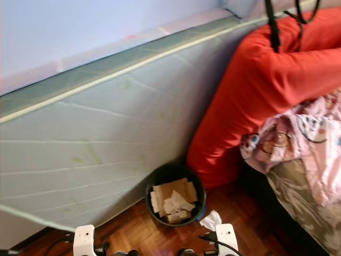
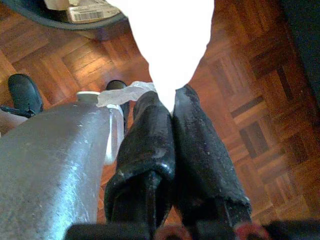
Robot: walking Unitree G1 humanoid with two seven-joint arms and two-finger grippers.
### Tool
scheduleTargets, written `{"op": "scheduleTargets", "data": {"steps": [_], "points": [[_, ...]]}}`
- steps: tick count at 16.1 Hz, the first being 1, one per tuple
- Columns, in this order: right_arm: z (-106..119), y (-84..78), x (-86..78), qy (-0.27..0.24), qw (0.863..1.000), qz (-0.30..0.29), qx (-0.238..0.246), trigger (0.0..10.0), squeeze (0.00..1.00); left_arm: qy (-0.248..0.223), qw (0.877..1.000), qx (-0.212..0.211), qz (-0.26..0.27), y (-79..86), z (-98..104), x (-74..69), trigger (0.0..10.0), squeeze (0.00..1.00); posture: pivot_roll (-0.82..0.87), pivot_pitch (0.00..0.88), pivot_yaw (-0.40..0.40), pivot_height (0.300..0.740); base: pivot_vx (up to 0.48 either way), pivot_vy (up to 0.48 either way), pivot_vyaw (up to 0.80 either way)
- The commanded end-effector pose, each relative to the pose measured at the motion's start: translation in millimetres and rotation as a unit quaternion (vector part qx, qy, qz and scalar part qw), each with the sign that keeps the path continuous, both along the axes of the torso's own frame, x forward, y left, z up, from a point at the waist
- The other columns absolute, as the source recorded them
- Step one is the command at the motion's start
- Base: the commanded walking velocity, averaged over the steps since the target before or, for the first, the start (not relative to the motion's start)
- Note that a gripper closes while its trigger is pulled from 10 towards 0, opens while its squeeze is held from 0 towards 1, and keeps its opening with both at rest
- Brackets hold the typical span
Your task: Clean up the room
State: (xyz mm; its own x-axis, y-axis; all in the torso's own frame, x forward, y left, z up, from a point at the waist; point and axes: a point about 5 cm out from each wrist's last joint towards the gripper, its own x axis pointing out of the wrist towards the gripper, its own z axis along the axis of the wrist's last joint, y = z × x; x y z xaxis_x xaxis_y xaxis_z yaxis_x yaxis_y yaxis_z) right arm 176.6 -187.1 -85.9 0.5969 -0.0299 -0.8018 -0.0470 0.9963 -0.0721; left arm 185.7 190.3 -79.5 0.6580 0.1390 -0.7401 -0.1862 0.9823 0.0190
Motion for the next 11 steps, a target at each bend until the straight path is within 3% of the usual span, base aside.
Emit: {"op": "scheduleTargets", "data": {"steps": [1, 11], "points": [[-3.7, -2.4, -8.6, 0.014, 1.0, -0.006, 0.001, 10.0, 0.0, 0.024, 1.0, -0.001, -0.002, -0.9, -6.1, -11.2, 10.0, 0.0, -0.1, 0.192, -0.032, 0.74, 0.0, 0.0, 0.0], [-3.2, -1.4, -7.6, 0.009, 1.0, -0.003, 0.007, 10.0, 0.0, 0.018, 1.0, -0.008, 0.013, 3.4, -5.2, -10.9, 10.0, 0.0, -0.1, 0.193, -0.033, 0.74, 0.0, 0.0, 0.0]]}}
